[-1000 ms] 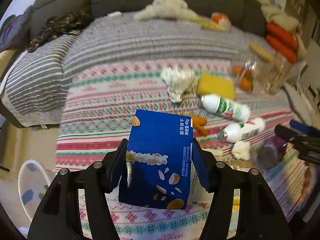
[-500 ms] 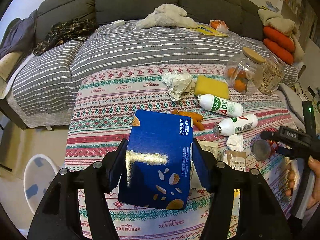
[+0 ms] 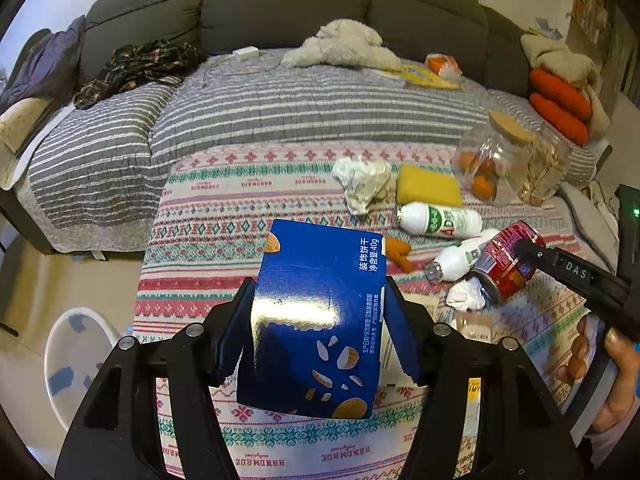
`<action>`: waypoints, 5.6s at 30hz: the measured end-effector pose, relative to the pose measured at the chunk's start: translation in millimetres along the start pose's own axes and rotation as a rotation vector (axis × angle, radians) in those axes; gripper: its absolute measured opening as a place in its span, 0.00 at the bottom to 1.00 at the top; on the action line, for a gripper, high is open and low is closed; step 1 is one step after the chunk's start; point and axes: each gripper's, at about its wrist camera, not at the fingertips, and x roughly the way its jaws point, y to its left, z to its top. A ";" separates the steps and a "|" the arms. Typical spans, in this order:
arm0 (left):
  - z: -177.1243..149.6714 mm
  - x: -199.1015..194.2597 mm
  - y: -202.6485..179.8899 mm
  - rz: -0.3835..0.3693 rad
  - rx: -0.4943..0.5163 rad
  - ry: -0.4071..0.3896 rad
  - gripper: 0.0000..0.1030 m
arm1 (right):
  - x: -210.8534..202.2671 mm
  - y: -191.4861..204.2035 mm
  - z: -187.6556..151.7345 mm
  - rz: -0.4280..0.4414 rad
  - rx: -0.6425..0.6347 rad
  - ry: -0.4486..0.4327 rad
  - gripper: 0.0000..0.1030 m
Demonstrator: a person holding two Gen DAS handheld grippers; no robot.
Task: Collect trash
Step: 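Hold the blue box with the left gripper while the right gripper grasps the red can, then carry the box and can to the white bin and release both, then move both grippers back over the table toward the paper packets, then grasp the paper wrapper with the left gripper while the right gripper grasps the milk carton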
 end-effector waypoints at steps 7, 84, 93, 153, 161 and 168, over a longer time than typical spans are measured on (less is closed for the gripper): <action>1.2 -5.8 0.2 0.008 0.004 -0.040 0.58 | -12.7 14.6 2.8 0.006 -0.081 -0.064 0.41; -61.7 -173.0 287.3 0.588 -0.515 -0.208 0.93 | 23.3 388.4 -197.1 0.309 -0.600 0.025 0.92; -53.6 -147.1 250.0 0.633 -0.410 -0.149 0.93 | 6.6 348.8 -153.6 0.111 -0.549 -0.098 0.94; -36.0 99.7 -66.0 0.023 0.221 0.321 0.93 | -20.7 -13.7 -4.5 -0.168 -0.080 0.080 0.94; -30.2 101.4 -74.7 -0.085 0.213 0.362 0.93 | -29.3 -31.3 -3.8 -0.186 -0.043 0.077 0.94; -39.0 109.7 -89.1 -0.118 0.254 0.373 0.87 | -26.0 -40.1 -9.1 -0.189 -0.009 0.110 0.94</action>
